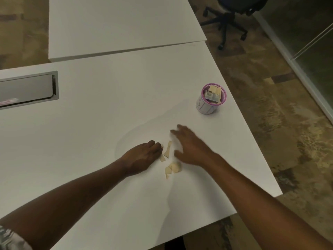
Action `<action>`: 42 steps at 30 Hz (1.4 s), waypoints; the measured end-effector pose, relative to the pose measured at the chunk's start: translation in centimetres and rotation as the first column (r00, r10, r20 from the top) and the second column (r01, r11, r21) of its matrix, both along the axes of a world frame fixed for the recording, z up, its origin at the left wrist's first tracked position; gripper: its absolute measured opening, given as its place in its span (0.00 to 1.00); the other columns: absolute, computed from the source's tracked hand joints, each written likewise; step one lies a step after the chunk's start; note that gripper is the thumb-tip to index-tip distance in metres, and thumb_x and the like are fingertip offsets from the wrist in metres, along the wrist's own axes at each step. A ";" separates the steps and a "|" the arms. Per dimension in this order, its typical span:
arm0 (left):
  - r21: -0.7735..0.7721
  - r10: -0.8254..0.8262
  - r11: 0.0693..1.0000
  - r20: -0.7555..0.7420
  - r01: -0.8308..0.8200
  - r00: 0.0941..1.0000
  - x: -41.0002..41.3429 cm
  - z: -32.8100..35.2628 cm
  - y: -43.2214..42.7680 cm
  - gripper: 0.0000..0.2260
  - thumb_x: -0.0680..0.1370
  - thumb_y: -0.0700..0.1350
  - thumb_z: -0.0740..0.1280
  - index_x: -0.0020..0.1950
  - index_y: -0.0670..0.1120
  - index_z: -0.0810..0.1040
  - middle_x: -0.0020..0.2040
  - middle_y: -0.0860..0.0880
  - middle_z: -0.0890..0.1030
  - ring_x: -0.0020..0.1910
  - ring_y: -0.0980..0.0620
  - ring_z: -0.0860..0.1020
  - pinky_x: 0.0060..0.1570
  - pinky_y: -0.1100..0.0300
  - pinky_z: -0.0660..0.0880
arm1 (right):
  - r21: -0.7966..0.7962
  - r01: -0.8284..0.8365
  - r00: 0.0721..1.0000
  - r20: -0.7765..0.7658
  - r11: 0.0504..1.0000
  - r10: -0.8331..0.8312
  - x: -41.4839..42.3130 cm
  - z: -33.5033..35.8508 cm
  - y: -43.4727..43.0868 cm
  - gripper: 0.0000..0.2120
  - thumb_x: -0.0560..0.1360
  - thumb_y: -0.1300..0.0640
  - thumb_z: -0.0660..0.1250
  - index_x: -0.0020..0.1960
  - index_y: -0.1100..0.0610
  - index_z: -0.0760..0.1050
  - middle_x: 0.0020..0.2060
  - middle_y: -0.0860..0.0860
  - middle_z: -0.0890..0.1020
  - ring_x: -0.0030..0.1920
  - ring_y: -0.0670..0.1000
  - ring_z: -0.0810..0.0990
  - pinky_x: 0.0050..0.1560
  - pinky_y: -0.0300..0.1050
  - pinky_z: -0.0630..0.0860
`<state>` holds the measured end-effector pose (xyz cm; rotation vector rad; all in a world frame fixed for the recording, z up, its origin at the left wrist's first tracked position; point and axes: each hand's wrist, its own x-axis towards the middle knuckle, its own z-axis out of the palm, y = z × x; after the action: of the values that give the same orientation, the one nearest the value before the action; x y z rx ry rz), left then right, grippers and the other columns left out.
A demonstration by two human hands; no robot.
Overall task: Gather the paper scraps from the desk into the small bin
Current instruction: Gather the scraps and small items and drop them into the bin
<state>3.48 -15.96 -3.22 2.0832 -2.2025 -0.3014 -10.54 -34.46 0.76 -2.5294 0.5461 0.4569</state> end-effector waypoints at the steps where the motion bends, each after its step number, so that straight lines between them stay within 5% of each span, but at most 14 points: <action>1: 0.008 0.002 1.000 -0.003 -0.002 1.000 0.0 0.0 -0.1 0.24 0.81 0.40 0.44 0.59 0.34 0.78 0.51 0.40 0.79 0.44 0.41 0.76 0.39 0.46 0.77 | 0.020 -0.045 0.997 -0.070 0.999 0.046 -0.5 -0.9 0.7 0.40 0.76 0.51 0.68 0.81 0.52 0.52 0.81 0.56 0.47 0.81 0.57 0.45 0.78 0.54 0.55; 4: 0.007 0.013 1.000 -0.010 -0.013 1.000 0.0 0.3 -0.2 0.24 0.81 0.40 0.45 0.58 0.34 0.79 0.50 0.40 0.79 0.43 0.41 0.76 0.38 0.46 0.77 | 0.039 -0.128 0.990 -0.060 0.991 0.131 -2.1 -2.4 2.7 0.45 0.73 0.47 0.69 0.81 0.48 0.45 0.81 0.55 0.40 0.80 0.60 0.38 0.79 0.56 0.51; 8: 0.043 0.097 0.995 -0.065 -0.095 0.993 -0.5 -0.4 0.1 0.15 0.83 0.40 0.54 0.64 0.37 0.76 0.54 0.42 0.77 0.47 0.44 0.76 0.40 0.52 0.75 | -0.043 -0.228 0.973 -0.061 0.973 0.225 -4.6 -3.1 5.2 0.43 0.74 0.50 0.66 0.81 0.50 0.45 0.81 0.56 0.39 0.80 0.61 0.39 0.74 0.53 0.61; 13: 0.181 0.180 0.969 -0.067 -0.166 0.981 -1.0 -0.9 0.8 0.33 0.81 0.51 0.32 0.80 0.37 0.57 0.75 0.42 0.67 0.63 0.44 0.73 0.61 0.54 0.73 | -0.127 -0.248 0.967 -0.088 0.960 0.238 -5.5 -3.1 6.6 0.35 0.77 0.69 0.51 0.82 0.54 0.45 0.81 0.56 0.41 0.80 0.60 0.42 0.57 0.51 0.77; 18: 0.027 0.029 0.999 0.007 -0.029 1.000 -0.9 0.0 0.7 0.22 0.82 0.39 0.47 0.57 0.34 0.79 0.57 0.37 0.79 0.47 0.41 0.77 0.41 0.47 0.78 | -0.194 -0.209 0.978 -0.049 0.958 0.204 -5.3 -3.2 6.8 0.27 0.80 0.68 0.52 0.79 0.61 0.56 0.79 0.59 0.58 0.78 0.63 0.57 0.61 0.56 0.77; 21: 0.010 0.026 1.000 -0.004 -0.026 1.000 -0.9 0.1 0.7 0.22 0.81 0.38 0.47 0.60 0.35 0.79 0.55 0.39 0.79 0.46 0.42 0.77 0.40 0.48 0.78 | -0.282 -0.184 0.979 0.029 0.942 0.200 -4.7 -3.1 6.7 0.18 0.79 0.66 0.55 0.68 0.61 0.68 0.64 0.55 0.72 0.62 0.59 0.72 0.44 0.53 0.79; 24: 0.005 0.035 0.999 0.019 -0.035 0.999 -0.9 0.0 0.5 0.23 0.80 0.39 0.48 0.67 0.33 0.76 0.55 0.39 0.80 0.44 0.43 0.78 0.38 0.53 0.77 | -0.305 -0.173 0.977 0.064 0.936 0.202 -4.4 -3.0 6.8 0.13 0.76 0.67 0.58 0.59 0.58 0.73 0.55 0.53 0.75 0.53 0.57 0.73 0.33 0.50 0.71; 30: -0.091 0.048 0.995 0.002 -0.048 0.999 -0.9 -0.5 0.2 0.15 0.80 0.37 0.51 0.52 0.40 0.78 0.46 0.44 0.75 0.41 0.46 0.71 0.37 0.50 0.74 | -0.292 -0.092 0.987 0.102 0.952 0.127 -3.9 -2.9 6.6 0.11 0.75 0.68 0.60 0.53 0.57 0.74 0.51 0.53 0.76 0.51 0.56 0.74 0.35 0.48 0.63; 34: -0.042 0.187 0.980 -0.143 -0.194 0.972 -1.2 -0.4 -0.4 0.14 0.73 0.35 0.50 0.45 0.42 0.74 0.45 0.44 0.74 0.43 0.44 0.72 0.35 0.49 0.71 | -0.129 0.159 0.966 0.223 0.979 -0.127 -3.6 -2.9 6.0 0.09 0.76 0.66 0.62 0.49 0.57 0.78 0.45 0.52 0.78 0.46 0.54 0.75 0.40 0.48 0.70; 37: 0.061 0.419 0.903 -0.345 -0.425 0.840 -1.3 -0.6 -0.8 0.09 0.77 0.34 0.58 0.48 0.44 0.77 0.47 0.47 0.77 0.47 0.46 0.74 0.41 0.53 0.72 | 0.157 0.440 0.853 0.234 0.884 -0.466 -3.4 -2.3 5.4 0.06 0.74 0.63 0.66 0.43 0.55 0.80 0.40 0.48 0.81 0.43 0.49 0.78 0.44 0.43 0.74; 40: 0.218 0.637 0.727 -0.566 -0.651 0.523 -1.2 0.0 -1.6 0.07 0.77 0.38 0.64 0.45 0.47 0.81 0.45 0.52 0.81 0.45 0.52 0.78 0.45 0.56 0.73 | 0.352 0.618 0.708 0.138 0.703 -0.692 -3.6 -1.8 4.5 0.05 0.73 0.59 0.70 0.41 0.51 0.82 0.36 0.44 0.85 0.39 0.42 0.82 0.42 0.36 0.75; 42: 0.320 0.705 0.611 -0.637 -0.724 0.313 -1.1 0.6 -2.1 0.07 0.76 0.39 0.66 0.43 0.48 0.82 0.41 0.54 0.83 0.42 0.57 0.79 0.42 0.61 0.73 | 0.456 0.668 0.624 0.086 0.588 -0.777 -3.5 -1.5 3.6 0.03 0.73 0.58 0.72 0.41 0.51 0.83 0.36 0.45 0.86 0.39 0.44 0.84 0.45 0.39 0.79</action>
<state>2.39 -18.07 -2.62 2.1374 -0.6846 -0.8052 -14.05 -30.81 -0.73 -1.7183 1.1866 -0.1140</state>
